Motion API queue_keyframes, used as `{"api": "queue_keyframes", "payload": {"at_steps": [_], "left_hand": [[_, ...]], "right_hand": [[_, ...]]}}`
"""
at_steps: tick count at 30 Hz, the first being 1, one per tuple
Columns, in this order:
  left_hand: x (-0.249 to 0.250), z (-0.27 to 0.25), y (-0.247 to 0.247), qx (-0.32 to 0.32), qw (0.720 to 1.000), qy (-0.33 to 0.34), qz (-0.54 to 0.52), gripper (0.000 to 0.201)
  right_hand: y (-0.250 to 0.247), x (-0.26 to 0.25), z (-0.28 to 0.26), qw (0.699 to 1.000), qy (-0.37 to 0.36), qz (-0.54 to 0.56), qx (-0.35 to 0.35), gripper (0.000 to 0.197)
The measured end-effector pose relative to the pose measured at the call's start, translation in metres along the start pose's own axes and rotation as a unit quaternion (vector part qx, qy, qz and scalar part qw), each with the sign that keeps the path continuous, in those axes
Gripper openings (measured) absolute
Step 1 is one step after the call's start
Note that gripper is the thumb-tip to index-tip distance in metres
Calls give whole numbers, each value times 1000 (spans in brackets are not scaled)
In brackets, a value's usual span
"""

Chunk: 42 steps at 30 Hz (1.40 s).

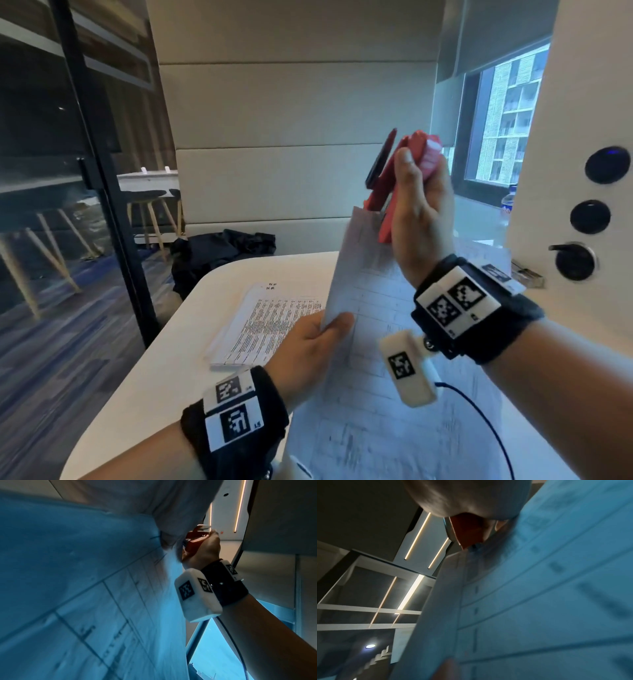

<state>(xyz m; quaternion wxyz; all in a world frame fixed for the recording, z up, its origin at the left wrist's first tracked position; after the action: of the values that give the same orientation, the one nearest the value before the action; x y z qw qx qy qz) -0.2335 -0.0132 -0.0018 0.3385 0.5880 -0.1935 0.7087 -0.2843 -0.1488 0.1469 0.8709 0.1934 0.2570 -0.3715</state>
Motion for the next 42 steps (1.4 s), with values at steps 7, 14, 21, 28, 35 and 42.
{"api": "queue_keyframes", "payload": {"at_steps": [7, 14, 21, 28, 35, 42], "left_hand": [[1, -3, 9, -19, 1000, -5, 19, 35], [-1, -1, 3, -12, 998, -7, 60, 37], [-1, -4, 13, -15, 997, 1, 75, 22], [-6, -10, 11, -16, 988, -11, 154, 38], [-12, -4, 2, 2, 984, -41, 173, 23], [-7, -1, -46, 86, 974, -82, 193, 24]], "right_hand": [[17, 4, -9, 999, 39, -25, 2, 46], [18, 15, -9, 996, 76, -33, -17, 52], [16, 15, -8, 997, 81, -7, -16, 51], [9, 16, -6, 997, 78, -16, -9, 49], [0, 32, 2, 980, 137, -134, -56, 42], [-55, 58, 28, 910, 182, -369, -43, 41]]}}
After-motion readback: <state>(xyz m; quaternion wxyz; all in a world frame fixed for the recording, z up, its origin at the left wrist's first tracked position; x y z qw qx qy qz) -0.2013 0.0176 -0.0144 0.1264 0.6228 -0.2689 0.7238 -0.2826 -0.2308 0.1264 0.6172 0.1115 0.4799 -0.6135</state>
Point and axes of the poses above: each hand's wrist, its own z-axis towards the middle knuckle, its own y-axis out of the palm, x = y × z, the point moved 6 cm from there along z, towards the middle knuckle, and after that the axes turned 13 degrees about -z, right-handed, at the moved point
